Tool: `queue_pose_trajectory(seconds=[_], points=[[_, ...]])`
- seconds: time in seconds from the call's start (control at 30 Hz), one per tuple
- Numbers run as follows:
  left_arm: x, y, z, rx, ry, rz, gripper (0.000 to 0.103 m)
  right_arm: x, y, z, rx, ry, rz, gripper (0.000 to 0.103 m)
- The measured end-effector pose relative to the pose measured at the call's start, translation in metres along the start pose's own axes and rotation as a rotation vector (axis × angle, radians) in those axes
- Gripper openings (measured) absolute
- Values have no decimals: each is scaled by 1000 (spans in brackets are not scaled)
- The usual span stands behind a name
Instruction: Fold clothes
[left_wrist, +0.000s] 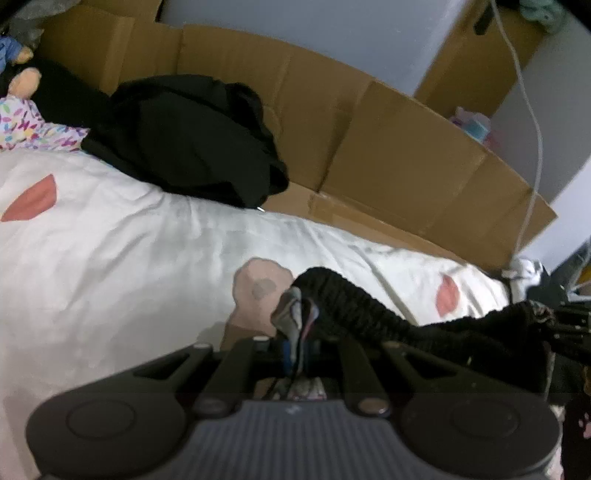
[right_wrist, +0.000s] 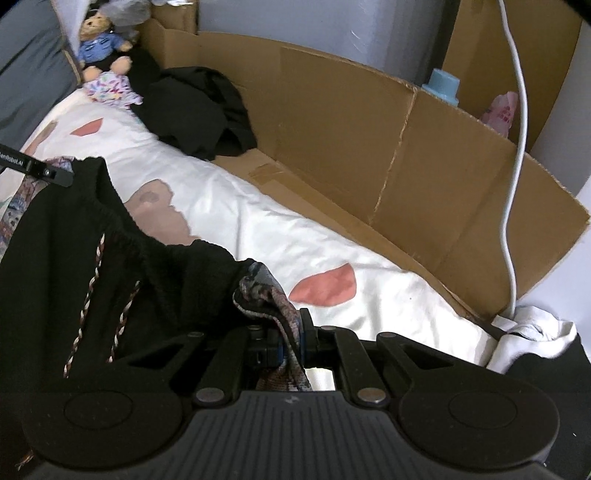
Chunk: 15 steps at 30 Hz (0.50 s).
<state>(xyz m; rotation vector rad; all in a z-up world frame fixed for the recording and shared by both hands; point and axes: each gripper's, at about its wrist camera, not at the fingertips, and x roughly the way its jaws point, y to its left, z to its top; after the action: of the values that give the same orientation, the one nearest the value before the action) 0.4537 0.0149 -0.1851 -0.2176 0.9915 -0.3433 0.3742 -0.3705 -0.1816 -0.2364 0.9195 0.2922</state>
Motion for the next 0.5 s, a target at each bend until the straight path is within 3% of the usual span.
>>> queue_pose_trajectory(seconds=[0.23, 0.37, 0.5], points=[[29, 23, 19, -19, -11, 23, 7, 51, -12, 16, 55, 5, 15, 8], [45, 31, 17, -22, 32, 40, 7, 74, -21, 24, 118, -10, 33, 8], [61, 39, 14, -26, 79, 58, 11, 104, -29, 17, 194, 35, 46, 16]])
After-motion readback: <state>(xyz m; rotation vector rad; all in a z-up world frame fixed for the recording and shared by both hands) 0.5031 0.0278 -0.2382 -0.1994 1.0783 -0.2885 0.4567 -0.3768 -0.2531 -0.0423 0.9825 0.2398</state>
